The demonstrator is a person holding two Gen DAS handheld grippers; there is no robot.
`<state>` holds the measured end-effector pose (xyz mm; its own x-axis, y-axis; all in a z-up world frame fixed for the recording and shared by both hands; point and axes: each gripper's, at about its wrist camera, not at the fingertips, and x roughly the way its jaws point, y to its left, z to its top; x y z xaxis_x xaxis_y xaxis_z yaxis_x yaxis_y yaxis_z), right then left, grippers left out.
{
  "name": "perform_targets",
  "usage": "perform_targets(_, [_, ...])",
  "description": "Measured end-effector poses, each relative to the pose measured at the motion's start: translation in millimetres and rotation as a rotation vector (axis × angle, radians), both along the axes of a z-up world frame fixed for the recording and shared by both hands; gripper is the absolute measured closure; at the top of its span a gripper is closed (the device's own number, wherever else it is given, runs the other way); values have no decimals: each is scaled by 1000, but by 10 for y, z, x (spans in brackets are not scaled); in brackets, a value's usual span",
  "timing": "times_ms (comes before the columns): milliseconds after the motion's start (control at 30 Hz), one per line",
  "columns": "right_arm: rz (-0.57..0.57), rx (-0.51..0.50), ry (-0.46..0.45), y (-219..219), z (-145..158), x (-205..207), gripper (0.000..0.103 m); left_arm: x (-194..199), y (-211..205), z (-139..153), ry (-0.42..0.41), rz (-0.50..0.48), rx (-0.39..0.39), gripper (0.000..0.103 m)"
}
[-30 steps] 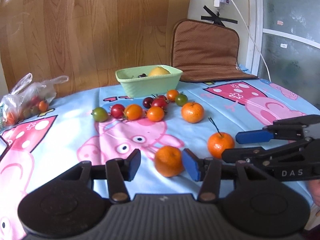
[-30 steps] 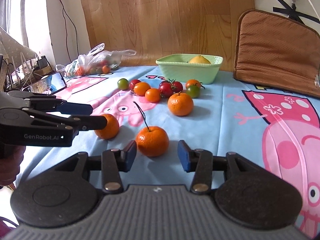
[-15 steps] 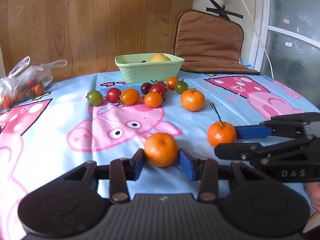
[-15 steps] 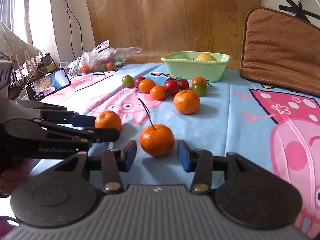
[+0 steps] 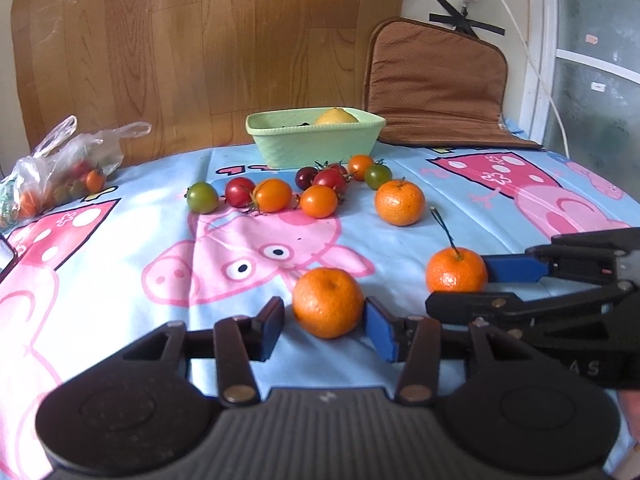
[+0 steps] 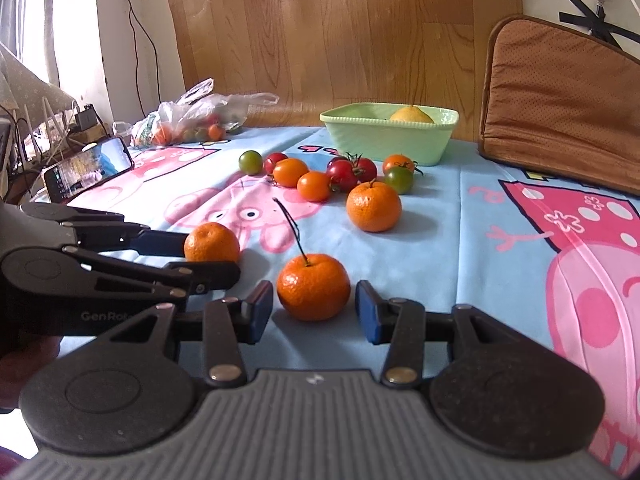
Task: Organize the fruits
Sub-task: 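Grasp a mandarin with the left gripper while the right gripper grasps another mandarin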
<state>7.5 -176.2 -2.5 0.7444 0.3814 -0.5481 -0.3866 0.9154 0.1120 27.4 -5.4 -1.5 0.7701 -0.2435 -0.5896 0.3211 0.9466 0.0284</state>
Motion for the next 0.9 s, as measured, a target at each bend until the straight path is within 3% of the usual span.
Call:
perform_targets(533, [-9, -7, -6, 8, -15, -15, 60, -6, 35, -1, 3, 25, -18, 53])
perform_targets(900, [-12, 5, -2, -4, -17, -11, 59, 0, -20, 42, -46, 10, 9, 52])
